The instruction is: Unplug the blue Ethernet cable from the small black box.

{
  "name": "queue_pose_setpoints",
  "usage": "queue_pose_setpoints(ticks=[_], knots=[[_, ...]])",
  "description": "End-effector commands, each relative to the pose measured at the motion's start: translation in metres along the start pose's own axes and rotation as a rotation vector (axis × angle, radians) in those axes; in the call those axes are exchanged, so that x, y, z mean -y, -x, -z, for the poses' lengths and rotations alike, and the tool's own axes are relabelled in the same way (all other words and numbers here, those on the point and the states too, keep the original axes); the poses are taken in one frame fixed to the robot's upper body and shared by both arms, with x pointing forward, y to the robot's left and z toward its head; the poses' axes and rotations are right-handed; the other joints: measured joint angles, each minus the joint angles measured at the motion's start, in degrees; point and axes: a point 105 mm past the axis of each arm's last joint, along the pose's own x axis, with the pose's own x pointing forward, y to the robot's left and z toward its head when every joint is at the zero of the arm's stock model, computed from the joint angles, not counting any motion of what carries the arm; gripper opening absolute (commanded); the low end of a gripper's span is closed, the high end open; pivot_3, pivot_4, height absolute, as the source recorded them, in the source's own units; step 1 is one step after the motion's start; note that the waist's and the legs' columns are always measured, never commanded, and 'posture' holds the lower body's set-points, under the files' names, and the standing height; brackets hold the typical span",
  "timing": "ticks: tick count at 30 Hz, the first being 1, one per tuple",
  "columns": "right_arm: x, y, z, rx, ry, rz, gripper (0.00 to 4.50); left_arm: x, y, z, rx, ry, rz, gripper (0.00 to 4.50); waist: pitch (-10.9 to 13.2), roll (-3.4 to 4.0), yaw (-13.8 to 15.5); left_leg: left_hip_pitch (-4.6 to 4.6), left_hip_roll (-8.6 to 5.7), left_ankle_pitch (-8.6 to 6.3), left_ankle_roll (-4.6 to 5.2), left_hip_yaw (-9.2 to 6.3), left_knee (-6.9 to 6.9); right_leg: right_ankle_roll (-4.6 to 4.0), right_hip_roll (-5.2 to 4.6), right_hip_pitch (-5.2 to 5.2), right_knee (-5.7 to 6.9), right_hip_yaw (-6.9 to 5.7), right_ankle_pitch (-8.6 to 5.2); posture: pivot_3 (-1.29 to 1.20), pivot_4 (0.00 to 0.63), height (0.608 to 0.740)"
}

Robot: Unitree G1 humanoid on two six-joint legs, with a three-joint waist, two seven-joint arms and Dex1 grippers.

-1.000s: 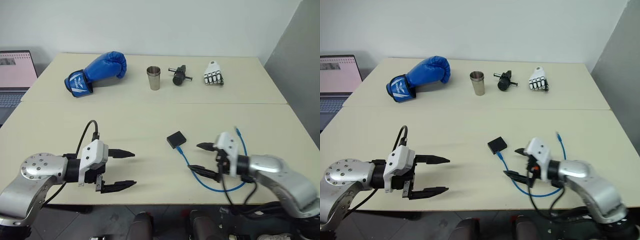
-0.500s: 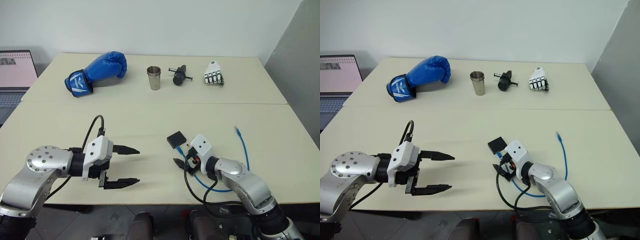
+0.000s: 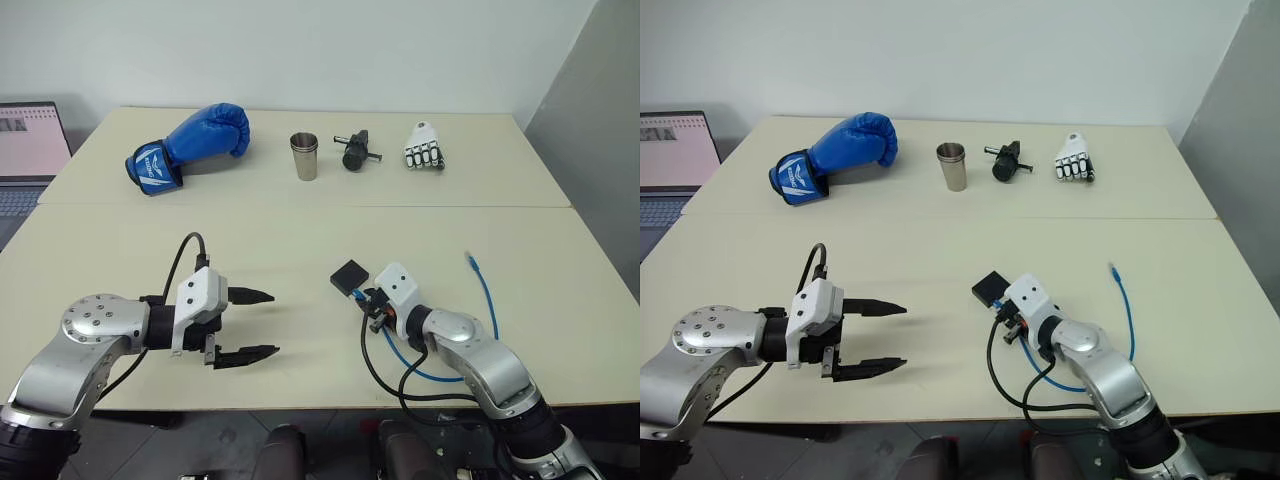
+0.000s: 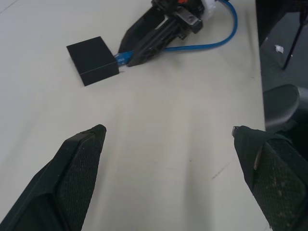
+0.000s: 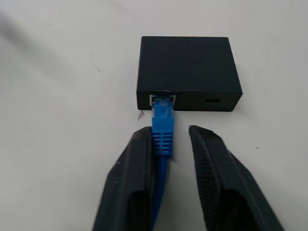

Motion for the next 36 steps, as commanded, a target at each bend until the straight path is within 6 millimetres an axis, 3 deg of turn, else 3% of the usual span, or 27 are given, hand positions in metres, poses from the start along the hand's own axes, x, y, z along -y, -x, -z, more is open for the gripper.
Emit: queue_pose_setpoints(ticks=[1,5,13,20,26,29,36], knots=[[0.006,0.006,-0.013,0.06,0.111,-0.024,0.11,-0.008,0.001,-0.001,0.031,0.068,-0.037,4.5,0.0,0.0,0.0,0.0,0.0,0.0,0.0,0.02,0.0,0.0,0.0,-0.01,0.0,0.01,0.0,0.0,0.15,0.74],[0.004,0.012,-0.037,0.161,0.287,-0.085,0.1,-0.017,0.0,-0.007,0.13,0.233,-0.049,4.5,0.0,0.01,0.0,-0.05,0.01,0.0,0.0,0.09,0.01,0.0,0.01,-0.08,0.01,0.03,0.0,0.0,0.15,0.74],[-0.003,0.02,-0.072,0.318,0.866,-0.216,0.1,-0.032,-0.006,-0.036,0.373,0.58,0.044,4.5,0.0,0.0,0.0,-0.1,0.12,0.0,0.0,0.12,0.08,0.0,0.15,-0.21,0.17,0.03,0.0,0.0,0.15,0.74],[-0.004,0.018,-0.084,0.389,1.087,-0.231,0.1,-0.032,-0.013,-0.044,0.385,0.661,0.089,4.5,0.0,-0.01,0.0,-0.1,0.15,0.0,-0.01,0.11,0.14,-0.1,0.16,-0.21,0.29,0.05,0.06,0.0,0.15,0.74],[-0.006,0.017,-0.097,0.433,1.124,-0.213,0.1,-0.03,-0.02,-0.048,0.397,0.677,0.104,4.5,0.0,-0.01,0.1,-0.09,0.17,0.01,-0.02,0.09,0.18,-0.12,0.15,-0.21,0.33,0.04,0.07,0.0,0.15,0.74],[-0.006,0.017,-0.099,0.443,1.15,-0.202,0.1,-0.029,-0.022,-0.048,0.394,0.686,0.108,4.03,0.0,-0.01,0.1,-0.09,0.17,0.01,-0.02,0.09,0.2,-0.13,0.15,-0.21,0.34,0.06,0.07,0.0,0.15,0.74],[-0.009,0.017,-0.105,0.477,1.167,-0.186,0.1,-0.029,-0.022,-0.051,0.4,0.693,0.123,2.38,0.0,-0.01,0.1,-0.09,0.17,0.01,-0.02,0.09,0.2,-0.14,0.15,-0.21,0.35,0.05,0.08,0.0,0.15,0.74]])
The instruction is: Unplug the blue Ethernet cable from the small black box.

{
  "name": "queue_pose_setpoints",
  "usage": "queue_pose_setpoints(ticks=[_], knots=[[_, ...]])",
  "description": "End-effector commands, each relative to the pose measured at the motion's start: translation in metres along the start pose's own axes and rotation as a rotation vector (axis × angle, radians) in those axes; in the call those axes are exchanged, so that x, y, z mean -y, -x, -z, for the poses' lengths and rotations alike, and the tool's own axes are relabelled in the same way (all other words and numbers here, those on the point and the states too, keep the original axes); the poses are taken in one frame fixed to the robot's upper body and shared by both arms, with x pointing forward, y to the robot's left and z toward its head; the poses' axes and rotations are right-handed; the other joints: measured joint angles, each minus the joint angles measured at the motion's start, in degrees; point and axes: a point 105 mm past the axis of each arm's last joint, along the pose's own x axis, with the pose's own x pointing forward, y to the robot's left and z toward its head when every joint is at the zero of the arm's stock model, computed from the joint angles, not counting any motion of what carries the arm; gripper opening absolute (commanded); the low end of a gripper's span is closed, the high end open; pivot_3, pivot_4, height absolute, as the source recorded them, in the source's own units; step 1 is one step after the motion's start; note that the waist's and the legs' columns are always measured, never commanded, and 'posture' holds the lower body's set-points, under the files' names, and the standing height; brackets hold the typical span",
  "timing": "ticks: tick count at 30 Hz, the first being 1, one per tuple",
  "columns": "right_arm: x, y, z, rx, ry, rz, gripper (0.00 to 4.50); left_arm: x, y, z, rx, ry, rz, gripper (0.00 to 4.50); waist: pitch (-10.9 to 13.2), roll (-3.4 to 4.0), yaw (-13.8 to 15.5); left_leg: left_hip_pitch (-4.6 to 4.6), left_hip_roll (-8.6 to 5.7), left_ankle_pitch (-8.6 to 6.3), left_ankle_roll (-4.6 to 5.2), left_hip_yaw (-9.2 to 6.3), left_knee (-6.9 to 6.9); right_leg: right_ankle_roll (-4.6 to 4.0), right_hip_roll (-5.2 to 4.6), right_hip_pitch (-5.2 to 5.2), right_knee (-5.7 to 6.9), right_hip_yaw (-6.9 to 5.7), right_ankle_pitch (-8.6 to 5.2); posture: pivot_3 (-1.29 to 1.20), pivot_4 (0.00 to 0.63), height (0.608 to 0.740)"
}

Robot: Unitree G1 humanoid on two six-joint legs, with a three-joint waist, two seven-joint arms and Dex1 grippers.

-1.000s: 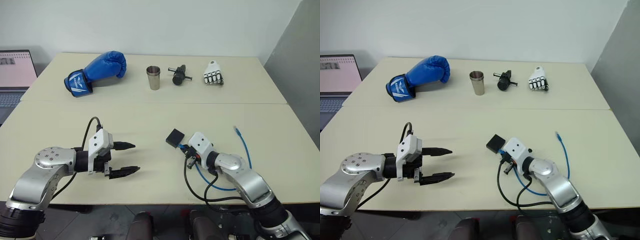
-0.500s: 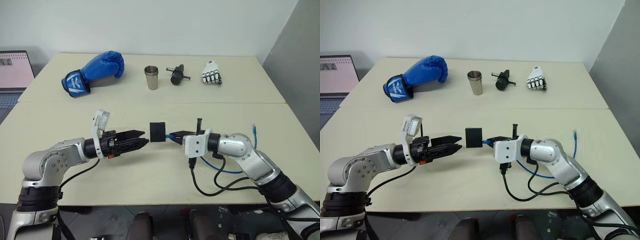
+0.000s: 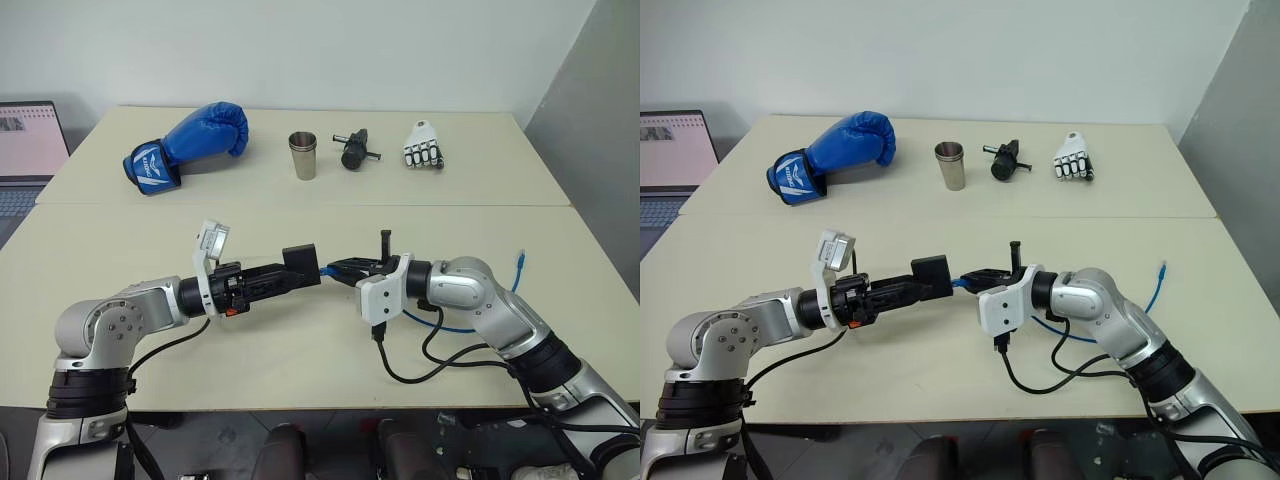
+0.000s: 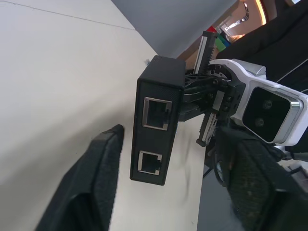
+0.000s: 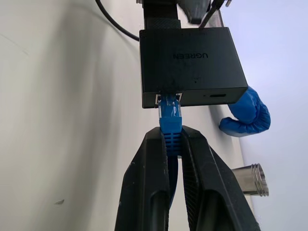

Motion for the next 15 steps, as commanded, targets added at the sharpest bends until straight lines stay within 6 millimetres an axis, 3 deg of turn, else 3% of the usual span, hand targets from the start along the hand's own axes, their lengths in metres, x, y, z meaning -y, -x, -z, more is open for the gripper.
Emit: queue_pose_setpoints(ticks=[1,8,13,15], knots=[[0.0184,0.0028,-0.0082,0.027,0.055,0.066,0.1,0.0106,-0.0023,-0.0104,0.018,-0.041,0.04,2.17,0.0,0.0,0.0,0.0,0.0,0.0,0.0,0.0,0.0,0.0,0.0,0.0,0.0,0.0,0.0,0.0,0.15,0.74],[0.0216,0.0033,-0.0091,0.035,0.066,0.092,0.1,0.0111,-0.0045,-0.0107,0.012,-0.043,0.044,0.79,0.0,0.0,0.0,0.0,0.0,0.0,0.0,0.0,0.0,-0.01,0.0,0.0,0.0,0.0,0.01,0.0,0.15,0.74],[0.0198,0.003,-0.0117,0.052,0.055,0.082,0.1,0.0113,-0.0062,-0.0101,0.004,-0.047,0.045,0.78,0.0,0.0,0.0,0.0,0.0,0.0,0.0,0.0,0.0,-0.02,0.0,0.0,0.0,0.01,0.01,0.0,0.15,0.74],[0.0204,0.0043,-0.0122,0.059,0.045,0.09,0.8,0.0102,-0.0067,-0.0107,0.003,-0.048,0.044,0.78,0.0,0.0,0.0,0.0,0.0,0.0,0.0,0.0,0.0,-0.02,0.0,0.0,0.0,0.0,0.01,0.0,0.15,0.74]])
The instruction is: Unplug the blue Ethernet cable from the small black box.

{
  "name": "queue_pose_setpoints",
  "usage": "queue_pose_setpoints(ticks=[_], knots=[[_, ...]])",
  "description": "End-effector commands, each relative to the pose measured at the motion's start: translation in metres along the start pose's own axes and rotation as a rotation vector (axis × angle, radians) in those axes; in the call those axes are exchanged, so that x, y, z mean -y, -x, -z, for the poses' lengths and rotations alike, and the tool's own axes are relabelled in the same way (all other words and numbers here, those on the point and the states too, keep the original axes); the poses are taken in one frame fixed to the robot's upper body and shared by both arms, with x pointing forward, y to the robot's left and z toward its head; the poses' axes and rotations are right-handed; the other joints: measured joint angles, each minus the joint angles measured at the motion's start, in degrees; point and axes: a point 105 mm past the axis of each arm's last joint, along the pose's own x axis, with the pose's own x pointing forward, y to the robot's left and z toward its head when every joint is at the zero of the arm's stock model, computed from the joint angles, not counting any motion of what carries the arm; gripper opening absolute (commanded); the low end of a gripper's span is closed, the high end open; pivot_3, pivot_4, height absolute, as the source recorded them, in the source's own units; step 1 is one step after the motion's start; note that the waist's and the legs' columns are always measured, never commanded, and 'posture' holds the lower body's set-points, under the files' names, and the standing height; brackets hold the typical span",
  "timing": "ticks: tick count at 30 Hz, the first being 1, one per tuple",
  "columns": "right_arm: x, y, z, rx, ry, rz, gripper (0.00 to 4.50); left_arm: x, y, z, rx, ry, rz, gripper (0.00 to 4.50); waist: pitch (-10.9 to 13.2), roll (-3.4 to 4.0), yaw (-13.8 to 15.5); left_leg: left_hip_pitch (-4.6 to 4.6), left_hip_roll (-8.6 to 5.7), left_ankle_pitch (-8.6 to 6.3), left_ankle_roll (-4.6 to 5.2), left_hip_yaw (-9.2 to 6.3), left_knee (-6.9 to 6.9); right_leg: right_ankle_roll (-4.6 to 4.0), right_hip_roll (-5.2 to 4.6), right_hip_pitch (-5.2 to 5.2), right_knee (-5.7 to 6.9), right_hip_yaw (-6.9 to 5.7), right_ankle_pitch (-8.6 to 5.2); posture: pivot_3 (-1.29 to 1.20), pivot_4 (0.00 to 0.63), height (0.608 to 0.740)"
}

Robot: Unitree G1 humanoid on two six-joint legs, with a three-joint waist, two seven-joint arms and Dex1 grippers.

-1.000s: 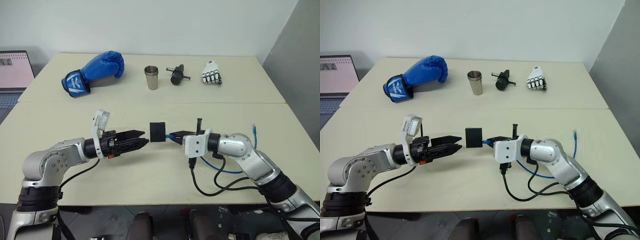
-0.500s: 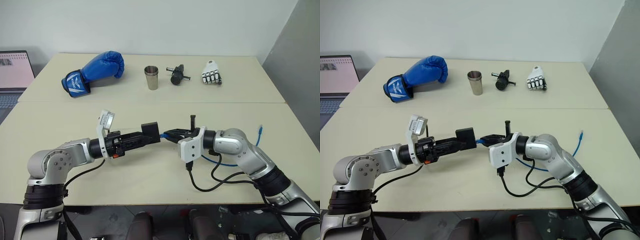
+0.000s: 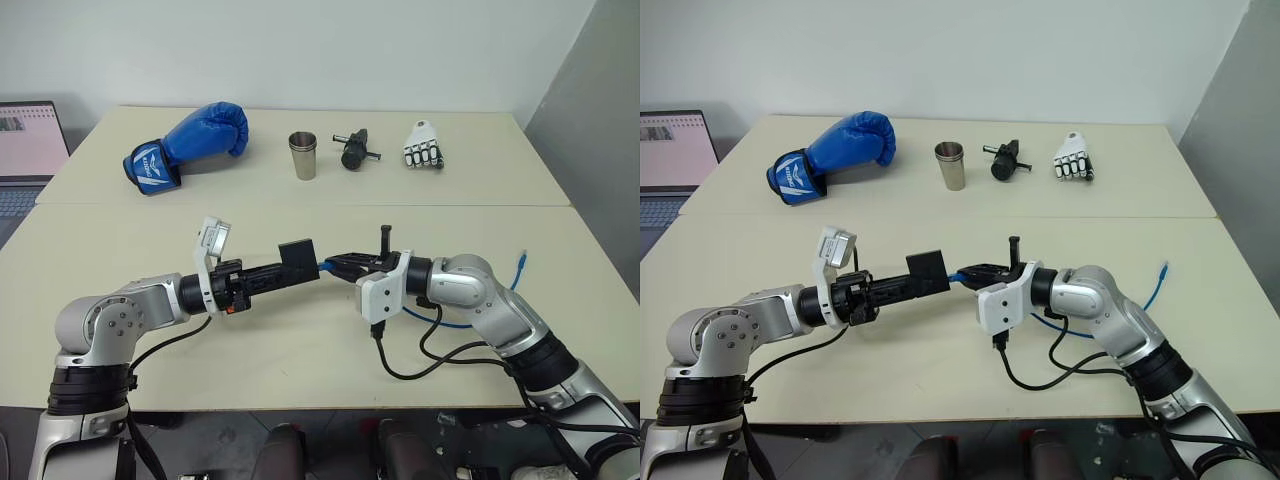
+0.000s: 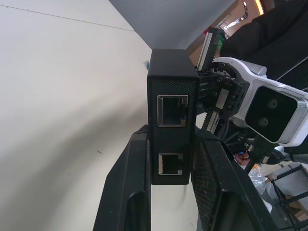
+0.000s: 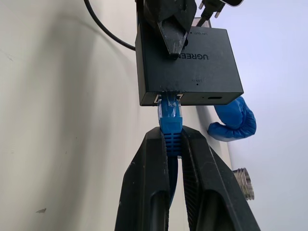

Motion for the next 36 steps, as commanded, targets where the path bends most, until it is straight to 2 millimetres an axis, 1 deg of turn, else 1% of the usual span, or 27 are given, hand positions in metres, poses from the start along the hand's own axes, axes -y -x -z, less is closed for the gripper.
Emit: queue_pose_setpoints(ticks=[1,2,4,6,7,11,14,15,16,17,20,22,25,27,31,36], knots=[[0.014,0.004,-0.009,0.043,0.024,0.054,0.93,0.009,-0.006,-0.007,-0.002,-0.039,0.043,0.78,0.0,0.0,0.0,0.0,0.0,0.0,0.0,0.0,0.0,0.0,0.0,0.0,0.0,0.0,0.0,0.0,0.15,0.74],[0.013,0.006,-0.008,0.037,0.025,0.043,1.11,0.009,-0.007,-0.007,-0.007,-0.043,0.049,0.78,0.0,0.0,0.0,0.0,0.0,0.0,0.0,0.0,0.0,0.0,0.0,0.0,0.0,0.0,0.0,0.0,0.15,0.74],[0.01,0.011,-0.007,0.032,0.021,0.012,1.65,0.009,-0.009,-0.009,-0.01,-0.061,0.061,0.78,0.0,0.0,0.0,0.0,-0.01,0.0,0.0,0.0,0.0,0.0,0.0,0.0,0.0,0.0,0.0,0.0,0.15,0.74],[0.009,0.018,-0.009,0.039,0.003,-0.015,2.09,0.009,-0.011,-0.009,-0.027,-0.081,0.075,0.78,0.0,0.0,0.1,-0.01,-0.03,0.0,0.0,0.01,0.01,0.0,-0.01,0.01,0.0,0.0,0.0,0.0,0.15,0.74],[0.008,0.023,-0.011,0.048,-0.031,-0.038,2.17,0.008,-0.012,-0.009,-0.043,-0.096,0.085,0.78,0.0,0.0,0.1,0.0,-0.05,0.0,0.0,0.0,0.01,0.0,-0.02,0.03,-0.01,-0.01,0.0,0.0,0.15,0.74],[0.007,0.039,-0.02,0.084,-0.223,-0.095,2.17,0.005,-0.011,-0.006,-0.096,-0.161,0.111,0.78,0.0,0.0,0.2,0.0,-0.07,0.0,0.0,-0.01,0.01,-0.01,-0.03,0.03,-0.02,-0.02,0.0,0.0,0.15,0.74],[0.012,0.049,-0.023,0.105,-0.561,-0.08,2.17,0.002,-0.008,-0.004,-0.137,-0.21,0.136,0.78,0.0,0.0,0.1,0.0,-0.04,0.0,0.0,-0.01,0.0,-0.02,-0.02,0.03,0.0,-0.03,0.0,0.0,0.15,0.74],[0.016,0.051,-0.023,0.13,-0.723,-0.059,2.17,0.002,-0.008,-0.004,-0.151,-0.222,0.147,0.78,0.0,0.0,0.0,0.0,-0.01,0.0,0.0,-0.03,0.01,-0.06,-0.01,0.03,0.0,-0.04,-0.01,0.0,0.15,0.74],[0.018,0.051,-0.022,0.142,-0.846,-0.048,2.17,0.001,-0.007,-0.004,-0.157,-0.23,0.157,0.78,0.0,0.01,-0.1,0.01,0.01,0.0,0.0,-0.02,0.0,-0.09,0.0,0.04,0.01,-0.02,-0.01,0.0,0.15,0.74],[0.018,0.051,-0.02,0.142,-0.942,-0.056,2.17,0.002,-0.007,-0.005,-0.16,-0.234,0.166,0.78,0.0,0.01,-0.1,0.02,0.03,0.0,0.0,-0.01,0.0,-0.13,0.01,0.03,0.02,-0.01,0.0,0.0,0.15,0.74],[0.012,0.048,-0.015,0.15,-1.14,-0.082,2.17,0.004,-0.009,-0.007,-0.163,-0.245,0.191,0.78,0.0,0.01,0.0,0.02,0.04,0.0,0.0,-0.03,0.0,-0.18,0.03,0.03,0.01,-0.05,0.01,0.0,0.15,0.74],[0.01,0.045,-0.014,0.166,-1.225,-0.086,2.17,0.005,-0.009,-0.008,-0.165,-0.25,0.2,0.78,0.0,0.01,0.0,0.0,0.03,0.0,0.01,-0.02,0.0,-0.2,0.05,0.01,0.0,-0.06,0.0,0.0,0.15,0.74],[0.01,0.042,-0.018,0.212,-1.335,-0.113,2.17,0.007,-0.009,-0.011,-0.144,-0.249,0.213,0.78,0.0,0.02,0.0,-0.05,0.02,-0.01,0.02,0.01,-0.02,-0.19,0.07,-0.05,-0.01,-0.03,0.0,0.0,0.15,0.74],[0.008,0.041,-0.014,0.213,-1.375,-0.105,2.17,0.009,-0.009,-0.014,-0.129,-0.244,0.22,0.78,0.0,0.02,0.0,-0.09,0.03,-0.01,0.02,0.02,-0.02,-0.19,0.08,-0.08,-0.01,-0.03,0.0,0.0,0.15,0.74],[0.01,0.037,-0.008,0.218,-1.415,-0.088,2.17,0.012,-0.007,-0.013,-0.127,-0.233,0.228,0.78,0.0,0.02,-0.1,-0.1,0.04,-0.01,0.02,0.02,-0.02,-0.18,0.11,-0.12,-0.01,-0.03,0.0,0.0,0.15,0.74],[0.004,0.032,-0.01,0.231,-1.443,-0.136,2.17,0.013,-0.005,-0.014,-0.116,-0.217,0.235,0.78,0.0,0.02,-0.1,-0.16,0.09,-0.01,0.02,0.01,-0.02,-0.18,0.18,-0.18,-0.01,-0.03,-0.01,0.0,0.15,0.74]])
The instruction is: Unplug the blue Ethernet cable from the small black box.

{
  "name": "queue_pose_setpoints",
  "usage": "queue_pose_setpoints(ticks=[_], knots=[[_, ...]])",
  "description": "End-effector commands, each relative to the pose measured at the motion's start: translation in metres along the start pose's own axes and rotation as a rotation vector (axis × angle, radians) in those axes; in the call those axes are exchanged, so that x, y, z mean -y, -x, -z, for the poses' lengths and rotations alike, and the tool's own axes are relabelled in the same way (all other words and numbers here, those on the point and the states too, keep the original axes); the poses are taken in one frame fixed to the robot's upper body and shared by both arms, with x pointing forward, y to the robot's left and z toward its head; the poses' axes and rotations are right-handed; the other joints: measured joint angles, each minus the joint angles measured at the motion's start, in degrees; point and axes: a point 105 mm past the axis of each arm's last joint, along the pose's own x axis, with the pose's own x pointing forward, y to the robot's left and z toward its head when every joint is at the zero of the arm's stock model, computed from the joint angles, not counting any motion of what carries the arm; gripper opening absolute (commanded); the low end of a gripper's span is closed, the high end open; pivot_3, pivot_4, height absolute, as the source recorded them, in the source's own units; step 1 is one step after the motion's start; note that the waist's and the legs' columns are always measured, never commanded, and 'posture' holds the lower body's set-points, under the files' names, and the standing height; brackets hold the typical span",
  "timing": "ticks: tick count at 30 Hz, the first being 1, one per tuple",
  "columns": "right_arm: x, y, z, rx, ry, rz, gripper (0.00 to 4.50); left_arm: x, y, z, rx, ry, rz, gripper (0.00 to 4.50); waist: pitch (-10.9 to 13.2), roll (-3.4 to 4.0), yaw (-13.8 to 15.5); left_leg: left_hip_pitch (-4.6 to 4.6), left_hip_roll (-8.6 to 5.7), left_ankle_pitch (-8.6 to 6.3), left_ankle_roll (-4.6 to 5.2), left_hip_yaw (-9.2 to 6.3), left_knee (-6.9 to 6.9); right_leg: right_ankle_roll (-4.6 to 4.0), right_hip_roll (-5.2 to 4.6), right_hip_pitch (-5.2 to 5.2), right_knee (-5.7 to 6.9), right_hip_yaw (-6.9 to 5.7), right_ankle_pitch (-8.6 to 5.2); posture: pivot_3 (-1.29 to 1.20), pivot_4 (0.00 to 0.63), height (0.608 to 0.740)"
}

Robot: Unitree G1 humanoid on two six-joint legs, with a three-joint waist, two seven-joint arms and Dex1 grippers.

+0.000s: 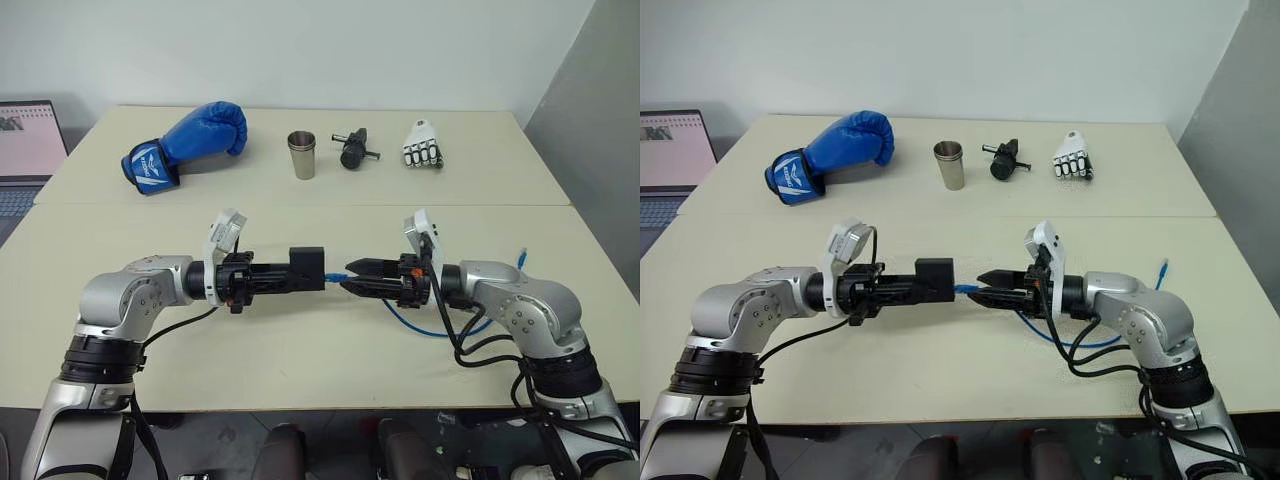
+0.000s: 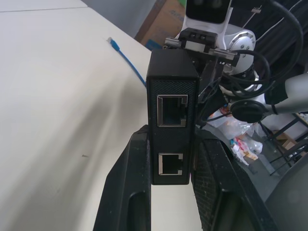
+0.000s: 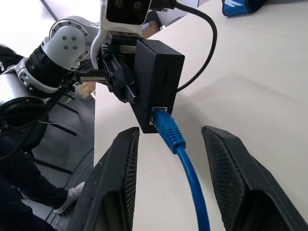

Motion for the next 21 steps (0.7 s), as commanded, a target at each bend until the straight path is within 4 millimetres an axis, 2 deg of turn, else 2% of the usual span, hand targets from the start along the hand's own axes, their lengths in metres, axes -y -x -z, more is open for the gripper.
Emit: queue_pose_setpoints(ticks=[1,10,21], knots=[[-0.009,-0.005,-0.008,0.031,-0.009,-0.07,2.17,0.009,0.002,-0.011,0.023,-0.037,0.03,0.78,0.0,0.0,0.0,0.0,0.0,0.0,0.0,0.0,0.0,0.0,0.01,-0.01,0.0,0.0,0.0,0.0,0.15,0.74],[-0.015,-0.014,-0.014,0.084,-0.077,-0.113,2.17,0.009,0.003,-0.011,0.025,-0.02,0.033,0.78,0.0,0.0,0.0,-0.02,0.06,0.0,0.0,-0.01,0.0,0.0,0.06,-0.04,0.01,0.0,0.0,0.0,0.15,0.74],[-0.013,-0.023,-0.007,0.074,-0.096,-0.084,2.17,0.008,0.001,-0.012,0.027,-0.025,0.03,0.78,0.0,0.01,0.0,-0.03,0.06,0.0,0.0,-0.01,-0.01,0.0,0.07,-0.05,0.0,0.01,0.0,0.0,0.15,0.74]])
